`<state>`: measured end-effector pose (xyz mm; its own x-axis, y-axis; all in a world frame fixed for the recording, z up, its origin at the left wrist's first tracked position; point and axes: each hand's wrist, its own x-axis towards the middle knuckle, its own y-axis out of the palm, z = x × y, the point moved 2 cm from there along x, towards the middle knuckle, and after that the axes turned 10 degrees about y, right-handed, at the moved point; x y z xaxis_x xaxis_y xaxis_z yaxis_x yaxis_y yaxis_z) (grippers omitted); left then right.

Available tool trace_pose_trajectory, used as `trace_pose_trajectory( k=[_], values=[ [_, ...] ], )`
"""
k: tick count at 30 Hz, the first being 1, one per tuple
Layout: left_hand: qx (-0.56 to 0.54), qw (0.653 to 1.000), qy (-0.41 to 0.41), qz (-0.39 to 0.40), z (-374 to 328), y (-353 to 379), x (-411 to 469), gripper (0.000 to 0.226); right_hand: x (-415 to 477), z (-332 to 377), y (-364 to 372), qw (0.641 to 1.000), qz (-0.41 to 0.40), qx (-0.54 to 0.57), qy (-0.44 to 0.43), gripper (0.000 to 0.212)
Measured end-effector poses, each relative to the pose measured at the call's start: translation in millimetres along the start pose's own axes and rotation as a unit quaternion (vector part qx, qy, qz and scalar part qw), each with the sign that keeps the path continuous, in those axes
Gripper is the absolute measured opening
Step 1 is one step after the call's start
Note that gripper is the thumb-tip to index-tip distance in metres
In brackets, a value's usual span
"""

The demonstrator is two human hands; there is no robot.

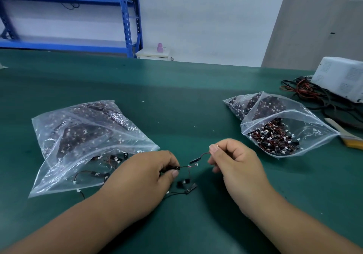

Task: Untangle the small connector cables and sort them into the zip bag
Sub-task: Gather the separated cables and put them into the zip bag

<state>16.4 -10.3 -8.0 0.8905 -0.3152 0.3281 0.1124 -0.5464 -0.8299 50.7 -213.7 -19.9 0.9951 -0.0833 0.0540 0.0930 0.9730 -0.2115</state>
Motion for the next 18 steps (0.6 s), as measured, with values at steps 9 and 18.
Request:
trace_pose_trajectory(
  k=[9, 18],
  values=[
    [0.015, 0.999, -0.019, -0.021, 2.3, -0.8, 0.1, 0.01, 8.6, -1.0, -9.7, 0.999, -0.046, -0.011, -0.003, 0.025],
    [0.006, 0.999, -0.019, -0.027, 1.2, -0.5, 0.2, 0.011, 16.1, -1.2, -8.9, 0.996, -0.061, -0.053, -0.033, 0.009]
  ],
)
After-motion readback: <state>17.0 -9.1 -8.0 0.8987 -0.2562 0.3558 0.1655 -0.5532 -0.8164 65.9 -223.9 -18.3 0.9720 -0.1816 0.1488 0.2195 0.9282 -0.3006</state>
